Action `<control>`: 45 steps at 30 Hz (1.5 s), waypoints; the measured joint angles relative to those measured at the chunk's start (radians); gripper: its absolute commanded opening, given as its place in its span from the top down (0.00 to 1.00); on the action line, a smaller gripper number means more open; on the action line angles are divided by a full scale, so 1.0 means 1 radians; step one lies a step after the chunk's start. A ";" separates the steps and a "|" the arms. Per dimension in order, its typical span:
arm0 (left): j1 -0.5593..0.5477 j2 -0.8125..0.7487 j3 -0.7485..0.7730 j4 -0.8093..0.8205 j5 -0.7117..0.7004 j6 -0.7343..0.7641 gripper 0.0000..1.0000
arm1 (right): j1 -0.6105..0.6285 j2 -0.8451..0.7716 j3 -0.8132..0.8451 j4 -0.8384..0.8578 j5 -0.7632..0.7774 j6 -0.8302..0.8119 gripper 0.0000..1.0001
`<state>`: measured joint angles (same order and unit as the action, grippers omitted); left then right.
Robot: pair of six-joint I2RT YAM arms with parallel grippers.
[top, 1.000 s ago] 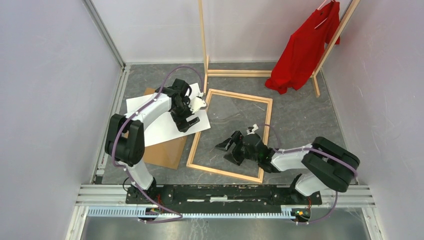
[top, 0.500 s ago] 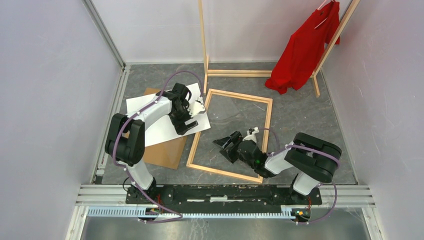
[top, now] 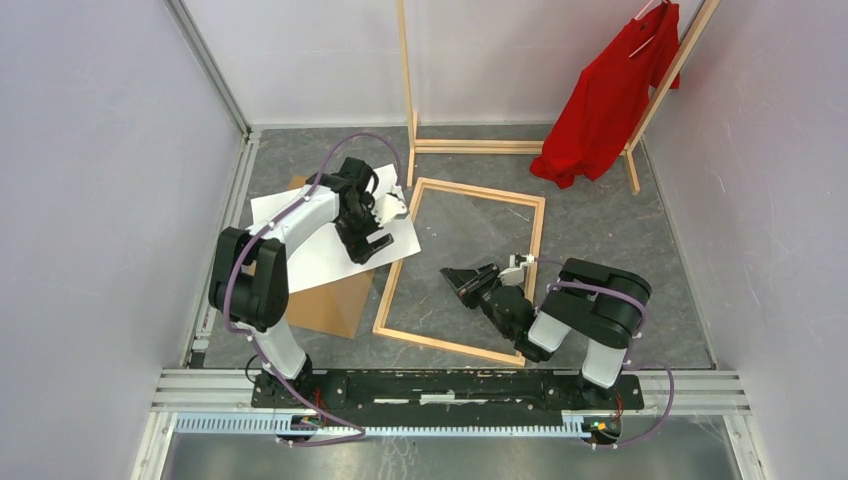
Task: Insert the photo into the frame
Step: Adjust the photo frame item on the photo frame.
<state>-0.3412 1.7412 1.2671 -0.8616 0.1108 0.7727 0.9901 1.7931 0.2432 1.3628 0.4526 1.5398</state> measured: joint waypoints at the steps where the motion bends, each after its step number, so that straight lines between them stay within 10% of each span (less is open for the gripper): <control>1: 0.002 -0.001 0.008 -0.008 0.002 0.000 0.02 | -0.009 0.008 0.000 0.034 -0.003 -0.011 0.83; 10: 0.005 -0.019 0.028 -0.072 0.022 0.000 0.01 | -0.111 -0.130 0.000 0.000 -0.093 -0.154 1.00; 27: 0.005 -0.007 0.153 -0.093 0.025 0.000 0.00 | -0.466 -0.470 0.326 -1.239 -0.745 -0.755 1.00; 45: 0.004 0.106 0.185 -0.074 0.036 0.000 0.00 | -0.629 -0.400 0.584 -1.692 -0.882 -1.093 1.00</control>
<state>-0.3370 1.8477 1.4525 -0.9352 0.1471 0.7723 0.3607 1.3930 0.8276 -0.3290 -0.4290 0.4469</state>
